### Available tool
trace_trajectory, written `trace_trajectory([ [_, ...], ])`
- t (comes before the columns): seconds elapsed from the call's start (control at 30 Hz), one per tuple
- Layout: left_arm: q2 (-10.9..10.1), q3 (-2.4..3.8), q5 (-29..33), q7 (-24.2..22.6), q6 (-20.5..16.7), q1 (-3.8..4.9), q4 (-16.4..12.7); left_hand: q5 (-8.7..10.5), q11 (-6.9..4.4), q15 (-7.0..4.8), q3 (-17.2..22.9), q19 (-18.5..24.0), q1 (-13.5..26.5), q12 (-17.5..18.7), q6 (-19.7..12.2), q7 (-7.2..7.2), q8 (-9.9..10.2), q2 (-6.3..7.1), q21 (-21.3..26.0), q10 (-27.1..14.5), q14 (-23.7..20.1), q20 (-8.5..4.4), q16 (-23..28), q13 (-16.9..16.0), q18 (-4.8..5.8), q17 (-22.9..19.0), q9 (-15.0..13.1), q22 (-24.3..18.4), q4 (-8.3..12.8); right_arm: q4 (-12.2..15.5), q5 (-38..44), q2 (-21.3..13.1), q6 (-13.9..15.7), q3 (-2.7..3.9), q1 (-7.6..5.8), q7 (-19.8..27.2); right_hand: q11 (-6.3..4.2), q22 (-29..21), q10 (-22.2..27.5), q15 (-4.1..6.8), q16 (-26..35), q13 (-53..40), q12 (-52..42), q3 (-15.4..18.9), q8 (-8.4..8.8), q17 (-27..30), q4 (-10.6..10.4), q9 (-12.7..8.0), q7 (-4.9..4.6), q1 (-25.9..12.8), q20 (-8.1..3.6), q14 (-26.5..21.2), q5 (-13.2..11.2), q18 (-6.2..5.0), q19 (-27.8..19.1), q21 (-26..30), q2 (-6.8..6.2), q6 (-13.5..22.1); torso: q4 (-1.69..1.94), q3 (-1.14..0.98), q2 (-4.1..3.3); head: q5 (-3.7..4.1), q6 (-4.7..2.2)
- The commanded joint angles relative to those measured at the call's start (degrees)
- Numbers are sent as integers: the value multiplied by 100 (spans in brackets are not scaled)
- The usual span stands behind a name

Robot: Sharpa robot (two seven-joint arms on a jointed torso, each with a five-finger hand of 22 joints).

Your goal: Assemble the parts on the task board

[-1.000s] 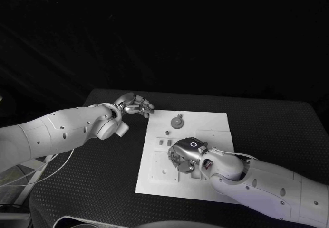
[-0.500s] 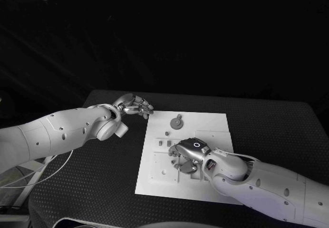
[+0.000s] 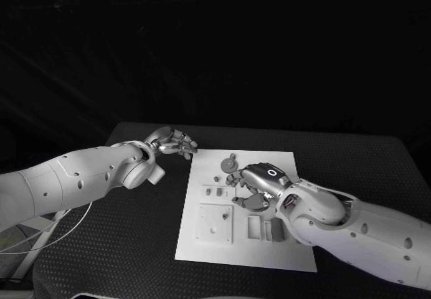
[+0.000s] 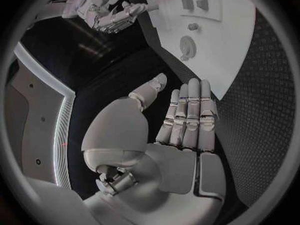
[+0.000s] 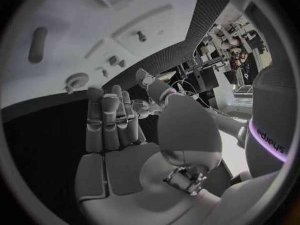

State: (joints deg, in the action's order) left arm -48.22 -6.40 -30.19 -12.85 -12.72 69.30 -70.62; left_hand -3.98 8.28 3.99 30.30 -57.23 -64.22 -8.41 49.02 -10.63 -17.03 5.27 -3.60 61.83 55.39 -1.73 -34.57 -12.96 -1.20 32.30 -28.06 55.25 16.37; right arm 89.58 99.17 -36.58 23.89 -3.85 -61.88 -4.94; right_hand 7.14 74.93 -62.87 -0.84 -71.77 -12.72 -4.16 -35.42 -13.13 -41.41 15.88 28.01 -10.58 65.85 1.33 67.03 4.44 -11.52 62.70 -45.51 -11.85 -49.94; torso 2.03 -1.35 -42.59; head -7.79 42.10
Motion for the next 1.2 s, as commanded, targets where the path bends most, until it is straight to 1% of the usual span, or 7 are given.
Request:
trace_trajectory([
  [0.03,8,5,33,-77,12,6,-3,11,-4,4,-33,-6,17,-26,-36,11,-24,22,-30,-35,55,9,24,9,-23,6,9,-6,8,53,-319,-174,-263,14,-176,185,11,106,-38,9,-29,-1,-27,34,-39,11,5,-9,-6,6,-16,47,8,-348,68,-31,39,-18,-11,-5,-2,27,-43],
  [0.27,16,4,34,-83,13,7,14,11,-4,3,-34,-7,15,-29,-34,12,-26,22,-31,-35,57,9,25,9,-23,9,9,-7,8,66,-251,-570,-1085,15,-549,278,112,92,263,-89,-19,123,62,44,-11,66,17,-53,163,-15,-8,-1,12,-348,14,7,58,84,-16,3,1,66,-93],
  [0.4,14,4,34,-80,20,6,13,12,-5,3,-35,-8,15,-30,-34,12,-26,22,-31,-34,57,9,26,10,-22,10,9,-8,8,56,-212,-706,-1167,14,-629,273,105,35,556,-84,85,299,58,-15,15,185,-49,-87,45,-33,11,37,16,-348,-1,97,23,168,-7,0,2,75,-93],
  [0.6,21,4,35,-81,24,6,23,12,-5,3,-36,-8,16,-31,-33,12,-27,23,-32,-35,58,10,27,10,-22,11,9,-9,7,-23,9,-745,-1546,11,-632,100,99,-56,863,-72,248,499,65,-95,-5,336,-262,-97,92,-118,34,128,17,-348,20,236,-166,201,-1,-2,-3,85,-111],
  [0.73,20,4,35,-81,23,6,16,12,-4,3,-37,-9,18,-32,-34,12,-27,23,-32,-35,59,10,28,10,-22,12,9,-9,6,-133,142,-705,-1663,-42,-632,59,328,-140,1354,-299,360,680,53,-297,-24,391,-556,-88,163,-104,115,-109,13,-341,-138,421,-389,233,-2,-4,-7,104,-116],
  [0.9,24,4,35,-84,23,6,17,13,-4,3,-38,-9,20,-33,-34,12,-28,24,-32,-36,59,10,29,11,-21,14,10,-10,5,-254,197,-623,-1687,-127,-628,66,315,-141,1413,-289,330,730,47,-323,-21,387,-607,-80,253,-11,139,-157,2,-348,-161,451,-396,309,1,-6,-10,115,-113],
  [1.2,9,4,36,-83,26,5,21,13,-4,4,-41,-9,24,-35,-37,11,-28,24,-32,-38,60,11,32,12,-21,16,10,-12,3,-351,343,-588,-1633,-222,-561,54,234,-120,1260,-211,274,742,-27,-265,-71,394,-571,-47,236,100,126,-82,-7,-348,-113,436,-260,313,11,-1,-6,118,-88],
])
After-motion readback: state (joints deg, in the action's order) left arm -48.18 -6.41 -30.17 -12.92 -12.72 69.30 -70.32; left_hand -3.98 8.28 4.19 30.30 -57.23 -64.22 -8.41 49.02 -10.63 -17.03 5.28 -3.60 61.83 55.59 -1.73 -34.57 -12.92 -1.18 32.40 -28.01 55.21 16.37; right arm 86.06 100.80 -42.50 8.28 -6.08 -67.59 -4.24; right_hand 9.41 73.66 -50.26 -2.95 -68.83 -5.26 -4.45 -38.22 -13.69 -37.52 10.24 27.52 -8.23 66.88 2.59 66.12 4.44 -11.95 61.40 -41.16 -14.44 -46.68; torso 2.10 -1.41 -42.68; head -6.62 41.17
